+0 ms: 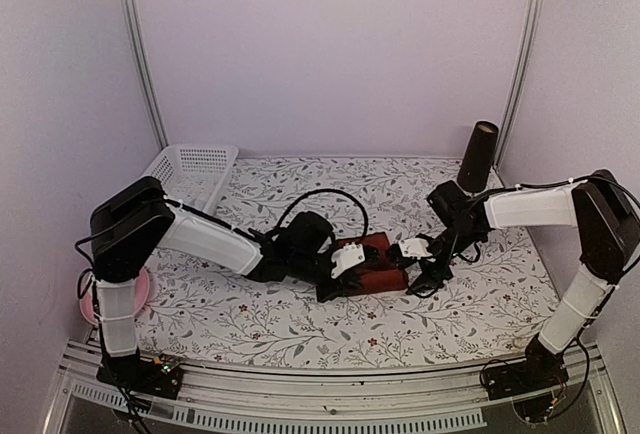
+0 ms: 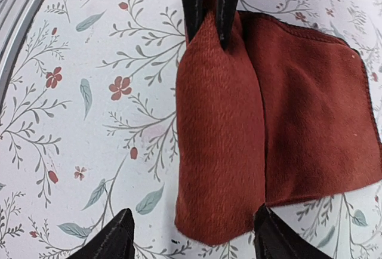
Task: Roll the towels
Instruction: Roll the towel at the center of the board.
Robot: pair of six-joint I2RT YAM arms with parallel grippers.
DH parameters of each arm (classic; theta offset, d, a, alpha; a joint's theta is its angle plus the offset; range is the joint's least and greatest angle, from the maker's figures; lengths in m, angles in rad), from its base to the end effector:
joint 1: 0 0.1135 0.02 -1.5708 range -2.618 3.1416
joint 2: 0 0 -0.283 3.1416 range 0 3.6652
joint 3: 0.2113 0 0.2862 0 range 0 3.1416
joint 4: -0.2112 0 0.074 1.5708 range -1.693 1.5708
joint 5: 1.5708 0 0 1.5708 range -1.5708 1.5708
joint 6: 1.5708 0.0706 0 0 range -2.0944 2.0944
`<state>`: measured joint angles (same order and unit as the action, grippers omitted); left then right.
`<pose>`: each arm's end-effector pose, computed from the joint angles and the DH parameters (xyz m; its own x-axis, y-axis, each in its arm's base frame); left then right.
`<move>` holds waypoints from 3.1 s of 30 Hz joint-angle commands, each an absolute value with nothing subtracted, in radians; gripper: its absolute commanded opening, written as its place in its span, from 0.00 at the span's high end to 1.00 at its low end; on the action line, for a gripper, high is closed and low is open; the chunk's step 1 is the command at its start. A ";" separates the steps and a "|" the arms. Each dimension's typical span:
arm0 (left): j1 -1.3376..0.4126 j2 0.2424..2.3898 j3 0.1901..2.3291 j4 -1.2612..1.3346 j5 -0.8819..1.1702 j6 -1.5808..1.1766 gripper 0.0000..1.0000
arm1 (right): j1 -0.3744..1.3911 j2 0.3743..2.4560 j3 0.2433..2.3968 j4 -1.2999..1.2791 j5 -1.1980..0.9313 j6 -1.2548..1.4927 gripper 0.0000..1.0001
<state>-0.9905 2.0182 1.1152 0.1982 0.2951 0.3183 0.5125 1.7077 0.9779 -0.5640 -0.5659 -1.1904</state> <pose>0.2409 -0.4049 0.0944 -0.0489 0.6207 -0.7825 0.9865 0.1527 0.0595 0.2810 0.2016 0.1235 0.1918 -0.7914 -0.5804 -0.9795 -0.1915 -0.0625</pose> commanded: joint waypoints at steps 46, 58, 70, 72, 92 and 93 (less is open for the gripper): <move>-0.773 2.224 1.239 0.063 0.615 -0.115 1.00 | 0.592 1.505 0.723 -0.110 -0.529 -1.155 0.19; -0.762 2.230 1.236 0.063 0.605 -0.139 1.00 | 0.595 1.569 0.740 -0.109 -0.509 -1.139 0.19; -0.758 2.231 1.230 0.067 0.608 -0.145 0.99 | 0.607 1.660 0.776 -0.038 -0.412 -1.066 0.19; -0.757 2.227 1.229 0.069 0.603 -0.147 0.97 | 0.612 1.682 0.784 -0.041 -0.396 -1.064 0.21; -0.755 2.056 1.141 0.140 0.444 -0.083 0.38 | 0.621 1.829 0.905 -0.220 -0.352 -1.051 0.86; -0.759 2.036 1.135 0.147 0.429 -0.057 0.35 | 0.622 1.827 0.914 -0.247 -0.362 -1.059 0.88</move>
<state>-0.7681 2.1105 1.1736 0.1947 0.5652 -0.1398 0.6151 1.7885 0.9005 -0.0444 -0.3431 -1.0439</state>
